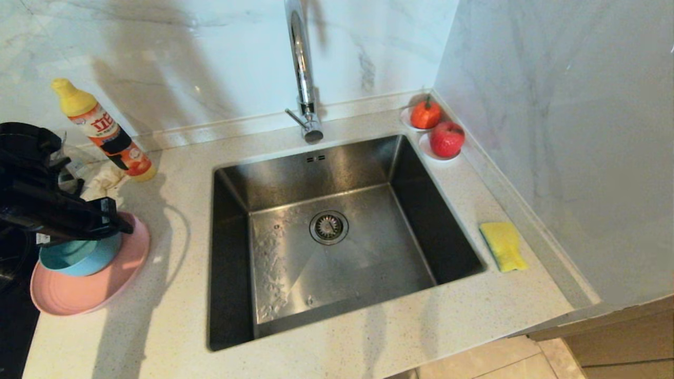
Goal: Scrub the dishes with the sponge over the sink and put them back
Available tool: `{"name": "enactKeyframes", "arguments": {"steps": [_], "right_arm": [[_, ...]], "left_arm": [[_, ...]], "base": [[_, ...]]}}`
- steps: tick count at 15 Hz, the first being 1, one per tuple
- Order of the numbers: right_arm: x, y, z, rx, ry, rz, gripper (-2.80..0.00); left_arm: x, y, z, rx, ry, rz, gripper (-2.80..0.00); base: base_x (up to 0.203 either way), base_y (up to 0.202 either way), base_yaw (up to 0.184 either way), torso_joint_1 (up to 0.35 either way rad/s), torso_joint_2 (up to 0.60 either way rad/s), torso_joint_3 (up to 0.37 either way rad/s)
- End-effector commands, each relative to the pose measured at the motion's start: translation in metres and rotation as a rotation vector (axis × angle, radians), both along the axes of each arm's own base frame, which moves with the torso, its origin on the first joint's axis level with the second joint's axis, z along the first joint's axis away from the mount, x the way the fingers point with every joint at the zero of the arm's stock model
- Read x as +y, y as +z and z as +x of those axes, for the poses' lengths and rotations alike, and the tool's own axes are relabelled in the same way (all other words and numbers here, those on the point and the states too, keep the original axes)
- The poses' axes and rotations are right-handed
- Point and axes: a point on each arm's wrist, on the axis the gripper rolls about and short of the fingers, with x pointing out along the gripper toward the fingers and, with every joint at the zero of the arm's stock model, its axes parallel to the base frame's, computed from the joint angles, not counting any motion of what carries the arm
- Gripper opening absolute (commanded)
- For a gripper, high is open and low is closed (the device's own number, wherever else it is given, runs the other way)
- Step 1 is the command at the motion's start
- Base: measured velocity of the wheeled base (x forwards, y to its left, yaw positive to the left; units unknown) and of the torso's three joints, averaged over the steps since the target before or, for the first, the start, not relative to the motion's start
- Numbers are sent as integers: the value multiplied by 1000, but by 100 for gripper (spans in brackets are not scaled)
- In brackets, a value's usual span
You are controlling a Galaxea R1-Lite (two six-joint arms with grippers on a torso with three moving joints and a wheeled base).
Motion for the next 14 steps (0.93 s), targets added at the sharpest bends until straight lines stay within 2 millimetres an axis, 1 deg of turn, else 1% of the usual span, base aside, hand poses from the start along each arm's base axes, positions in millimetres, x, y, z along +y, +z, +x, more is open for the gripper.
{"name": "enactKeyframes", "arguments": {"steps": [1,5,7,8,10,13,14], "right_arm": [[0,0,0,1,0,0,-280],[0,0,0,1,0,0,-280],[0,0,0,1,0,0,-280],[0,0,0,1,0,0,-280],[0,0,0,1,0,0,-280],[0,0,0,1,0,0,-280],[0,0,0,1,0,0,-280]], "left_arm": [[-2,16,-7,-51,11,-2,0],[-7,43,-21,-138,28,0,0],[-10,61,-27,-207,11,-8,0],[-12,72,-30,-245,-7,-16,-280],[-25,90,-33,-309,-55,-12,-280],[-56,114,-50,-396,-163,-18,-280],[-65,121,-59,-426,-193,-17,-280]], "base": [[0,0,0,0,0,0],[0,0,0,0,0,0],[0,0,0,0,0,0],[0,0,0,0,0,0],[0,0,0,0,0,0],[0,0,0,0,0,0],[0,0,0,0,0,0]]}}
